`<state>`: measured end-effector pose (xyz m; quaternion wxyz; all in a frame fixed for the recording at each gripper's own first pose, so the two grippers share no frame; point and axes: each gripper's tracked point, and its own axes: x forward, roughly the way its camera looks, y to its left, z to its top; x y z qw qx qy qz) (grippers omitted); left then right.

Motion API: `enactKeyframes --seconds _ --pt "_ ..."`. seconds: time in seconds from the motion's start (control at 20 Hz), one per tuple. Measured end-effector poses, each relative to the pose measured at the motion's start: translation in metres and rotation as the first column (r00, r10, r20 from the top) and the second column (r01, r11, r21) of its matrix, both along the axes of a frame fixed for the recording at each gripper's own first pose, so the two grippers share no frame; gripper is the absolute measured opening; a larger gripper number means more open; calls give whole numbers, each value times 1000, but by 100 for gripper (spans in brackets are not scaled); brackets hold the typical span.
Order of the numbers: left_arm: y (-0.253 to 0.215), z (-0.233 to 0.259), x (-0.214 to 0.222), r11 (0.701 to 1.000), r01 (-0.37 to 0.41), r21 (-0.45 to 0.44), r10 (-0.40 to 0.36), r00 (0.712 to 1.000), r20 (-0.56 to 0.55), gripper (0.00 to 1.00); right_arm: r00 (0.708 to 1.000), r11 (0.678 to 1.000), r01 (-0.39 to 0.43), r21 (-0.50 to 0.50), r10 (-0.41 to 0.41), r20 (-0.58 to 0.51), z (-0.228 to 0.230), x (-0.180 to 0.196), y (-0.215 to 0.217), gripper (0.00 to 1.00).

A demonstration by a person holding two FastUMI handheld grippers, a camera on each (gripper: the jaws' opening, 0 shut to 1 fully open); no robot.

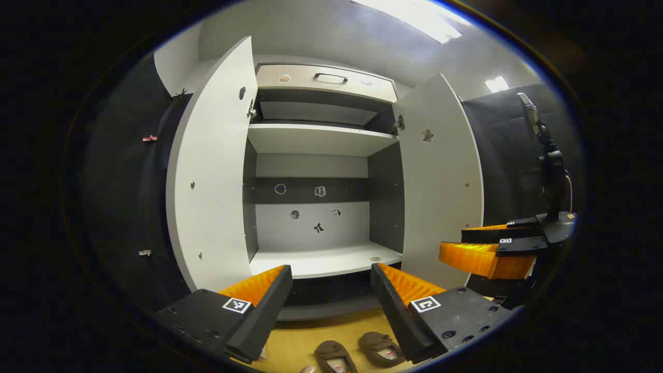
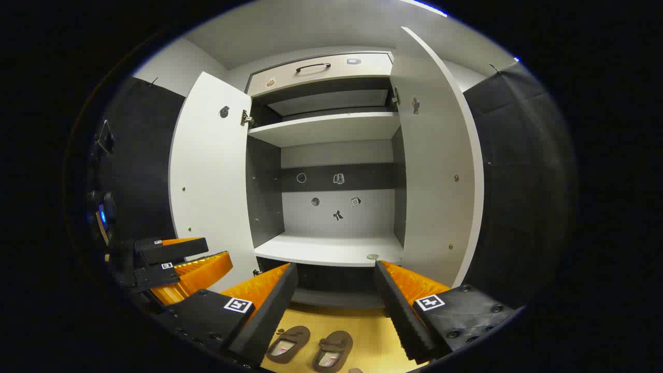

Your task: Grab one shoe with the right hand and put it into the shoe cabinet, grab the other shoe with the left hand and put it into the shoe cabinet; then close the right door with the right hand and the left door with the left hand.

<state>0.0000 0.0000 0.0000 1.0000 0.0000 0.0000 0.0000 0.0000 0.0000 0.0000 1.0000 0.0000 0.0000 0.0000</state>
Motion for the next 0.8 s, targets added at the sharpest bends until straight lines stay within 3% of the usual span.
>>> enactKeyframes --seconds 0.8 --pt "1 -6 4 1000 -1 2 1 1000 -19 95 1000 1000 4 -12 -4 0 -3 -2 -1 98"
